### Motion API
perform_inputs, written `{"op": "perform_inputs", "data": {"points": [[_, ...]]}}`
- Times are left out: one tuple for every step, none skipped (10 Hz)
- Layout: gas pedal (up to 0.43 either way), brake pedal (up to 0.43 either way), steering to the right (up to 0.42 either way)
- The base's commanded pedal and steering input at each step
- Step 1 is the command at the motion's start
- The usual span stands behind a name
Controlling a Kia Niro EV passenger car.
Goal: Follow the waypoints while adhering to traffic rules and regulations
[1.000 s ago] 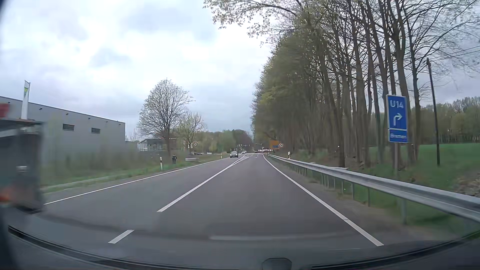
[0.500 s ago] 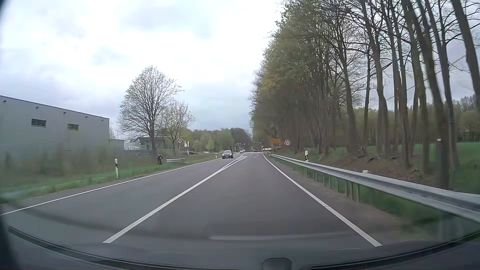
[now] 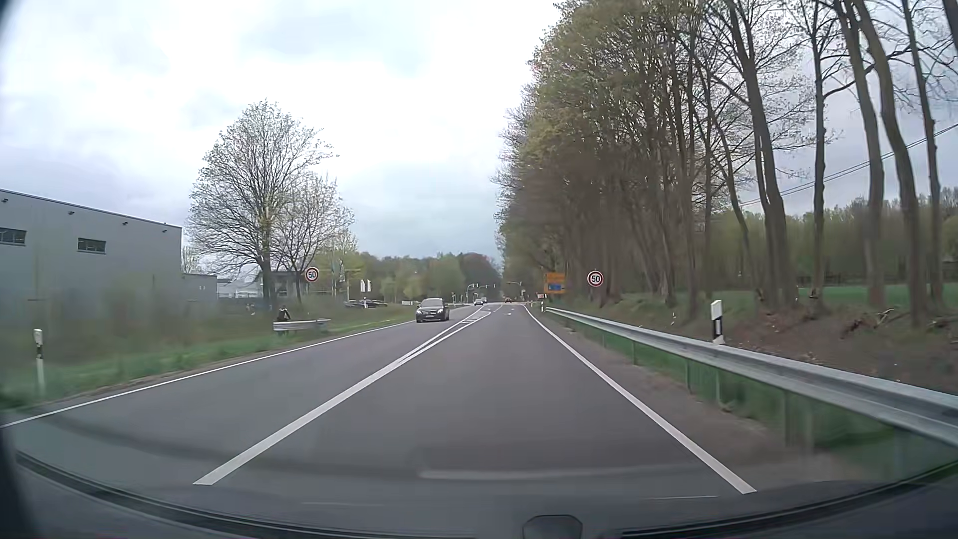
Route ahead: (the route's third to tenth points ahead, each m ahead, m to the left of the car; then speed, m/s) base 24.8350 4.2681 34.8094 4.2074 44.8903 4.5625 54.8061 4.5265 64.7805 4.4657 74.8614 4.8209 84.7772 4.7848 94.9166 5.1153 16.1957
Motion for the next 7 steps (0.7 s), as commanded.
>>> {"op": "perform_inputs", "data": {"points": [[0.079, 0.006, -0.001], [0.087, 0.006, -0.001], [0.098, 0.000, -0.001], [0.098, 0.006, 0.000], [0.098, 0.006, -0.001], [0.098, 0.006, 0.000], [0.110, 0.006, -0.001]]}}
